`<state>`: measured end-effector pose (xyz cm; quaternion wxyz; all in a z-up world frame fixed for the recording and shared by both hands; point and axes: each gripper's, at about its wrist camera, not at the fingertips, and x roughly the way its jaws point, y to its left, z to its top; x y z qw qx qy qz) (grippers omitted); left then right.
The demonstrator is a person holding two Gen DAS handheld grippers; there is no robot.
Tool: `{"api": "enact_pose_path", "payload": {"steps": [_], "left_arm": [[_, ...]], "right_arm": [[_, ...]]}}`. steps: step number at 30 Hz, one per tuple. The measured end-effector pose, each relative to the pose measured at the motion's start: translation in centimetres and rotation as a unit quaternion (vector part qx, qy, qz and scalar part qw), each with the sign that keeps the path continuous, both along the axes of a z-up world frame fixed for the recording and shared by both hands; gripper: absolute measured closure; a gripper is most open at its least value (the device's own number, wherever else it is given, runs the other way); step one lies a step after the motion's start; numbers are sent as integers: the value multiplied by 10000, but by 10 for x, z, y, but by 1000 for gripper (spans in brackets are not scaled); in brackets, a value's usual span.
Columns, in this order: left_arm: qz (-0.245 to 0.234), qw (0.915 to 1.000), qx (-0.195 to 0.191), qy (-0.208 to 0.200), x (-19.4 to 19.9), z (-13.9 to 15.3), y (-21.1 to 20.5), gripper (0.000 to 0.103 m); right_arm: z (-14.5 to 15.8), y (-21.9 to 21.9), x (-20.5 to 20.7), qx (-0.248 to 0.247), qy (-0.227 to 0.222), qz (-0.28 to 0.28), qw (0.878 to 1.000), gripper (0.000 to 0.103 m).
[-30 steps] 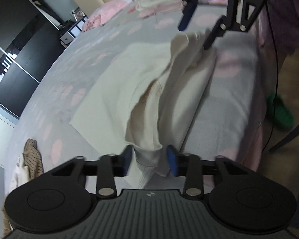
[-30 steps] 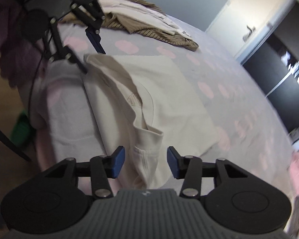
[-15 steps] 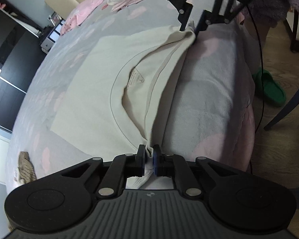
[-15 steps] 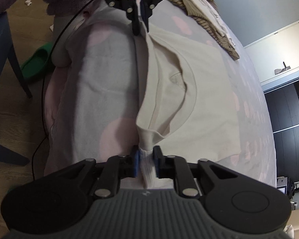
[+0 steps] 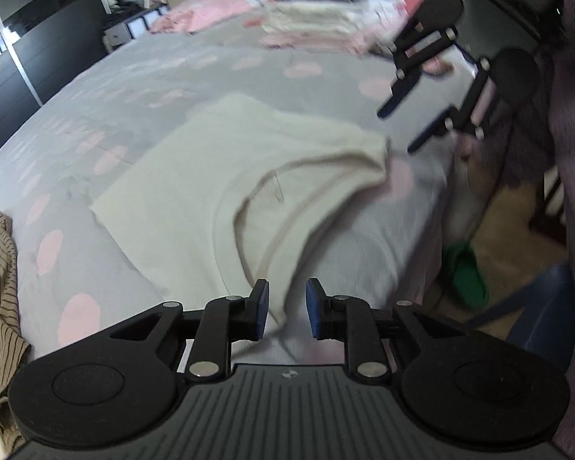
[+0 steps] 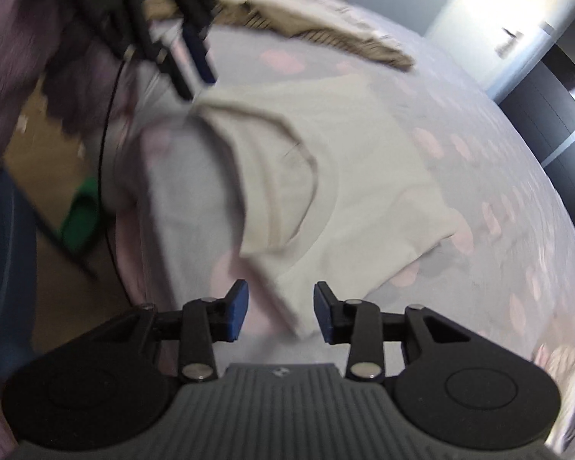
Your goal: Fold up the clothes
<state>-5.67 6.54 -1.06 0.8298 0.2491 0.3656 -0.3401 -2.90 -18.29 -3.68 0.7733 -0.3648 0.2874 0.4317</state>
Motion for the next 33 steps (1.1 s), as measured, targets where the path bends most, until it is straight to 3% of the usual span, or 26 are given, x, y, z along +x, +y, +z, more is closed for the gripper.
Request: {"api": "enact_pose_path", "payload": {"steps": [2,6,9,13,16,20,23,25,26,27,28,29,33], "left_arm": [[303,9990,-309,-75,9,6,2,77],[1132,9898,-856,-104,40,10,3,65],[1852,9744,-1274,6,60,6,10,63],[2740,9453,-1767,127,87,0,18,63],[3048,9342,-1849,116,98,-9,18,63],[3188,9305,-1803,-36,112,-16,10,63],[3199,9310,-1748,-159,123,-19,1,63],[3126,9344,-1698,-177,131,-22,-6,63],[3103,9364,-1625,-200,135,-24,-8,65],[3094,9377,-1564,-230,138,-26,-10,66],[3099,9378,-1542,-251,141,-29,-10,68],[3102,9376,-1556,-225,145,-31,-10,68],[3201,9332,-1633,-5,162,-41,-2,69]], "right_arm": [[10,0,8,601,106,-449,9971,59],[15,5,31,1520,627,-1295,9778,58],[11,15,49,1639,698,-1896,9656,58],[-1,12,76,2016,1113,-2751,9334,57],[-5,17,93,2083,1105,-3210,9173,44],[-9,23,108,2167,954,-3585,9030,33],[-11,33,126,2145,755,-3807,8963,33],[-12,40,134,2150,651,-3736,9000,35],[-13,44,139,2138,608,-3687,9026,47],[-14,48,142,2108,556,-3663,9046,68],[-16,51,148,2062,525,-3648,9065,77],[-19,53,154,2018,556,-3668,9064,81],[-35,51,178,1848,771,-3877,8998,82]]}}
